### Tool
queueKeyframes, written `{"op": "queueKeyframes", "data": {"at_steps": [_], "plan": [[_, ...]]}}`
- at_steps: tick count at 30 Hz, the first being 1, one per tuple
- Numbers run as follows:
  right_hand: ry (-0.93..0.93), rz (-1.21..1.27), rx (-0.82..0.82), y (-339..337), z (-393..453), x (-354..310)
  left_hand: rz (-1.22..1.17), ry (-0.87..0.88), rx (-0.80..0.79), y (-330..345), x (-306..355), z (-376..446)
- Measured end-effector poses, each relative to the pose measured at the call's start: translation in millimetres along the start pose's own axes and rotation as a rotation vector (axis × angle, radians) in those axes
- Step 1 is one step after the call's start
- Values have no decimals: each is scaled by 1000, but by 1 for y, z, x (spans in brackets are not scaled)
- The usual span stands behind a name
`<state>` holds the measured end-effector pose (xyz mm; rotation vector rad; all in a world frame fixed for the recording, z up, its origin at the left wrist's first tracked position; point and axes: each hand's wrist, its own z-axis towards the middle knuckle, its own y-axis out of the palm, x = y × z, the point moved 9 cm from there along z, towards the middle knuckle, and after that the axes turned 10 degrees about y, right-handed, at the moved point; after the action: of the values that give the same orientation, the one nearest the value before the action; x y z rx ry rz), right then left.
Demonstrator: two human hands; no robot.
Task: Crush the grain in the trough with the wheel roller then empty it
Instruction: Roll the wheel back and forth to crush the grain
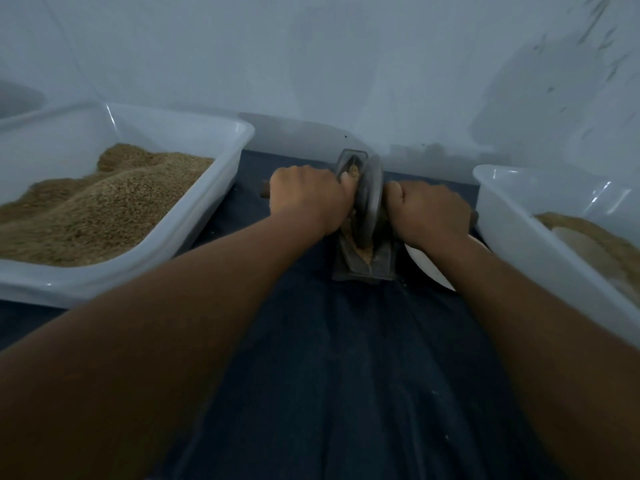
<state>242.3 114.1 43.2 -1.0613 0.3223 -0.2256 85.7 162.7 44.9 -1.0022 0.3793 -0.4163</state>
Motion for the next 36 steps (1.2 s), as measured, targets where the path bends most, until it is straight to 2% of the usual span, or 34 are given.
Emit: {"op": "queueKeyframes", "data": {"at_steps": [10, 14, 20, 24, 27, 32, 36], "plan": [[61, -3, 1, 17, 31, 4, -81, -82, -18, 20, -11, 22], [73, -15, 12, 27, 55, 1, -144, -36, -1, 29, -12, 39], [72, -8, -117, 48, 95, -1, -221, -23, -45, 45, -22, 76], [-13, -104, -222, 61, 116, -8, -231, -43, -92, 59, -31, 93], [9, -125, -268, 66, 121, -7, -218, -63, -100, 62, -32, 95], [32, -89, -239, 65, 109, 1, -177, 12, -56, 50, -19, 87], [78, -31, -147, 50, 88, 3, -141, -2, 16, 40, -15, 68]]}}
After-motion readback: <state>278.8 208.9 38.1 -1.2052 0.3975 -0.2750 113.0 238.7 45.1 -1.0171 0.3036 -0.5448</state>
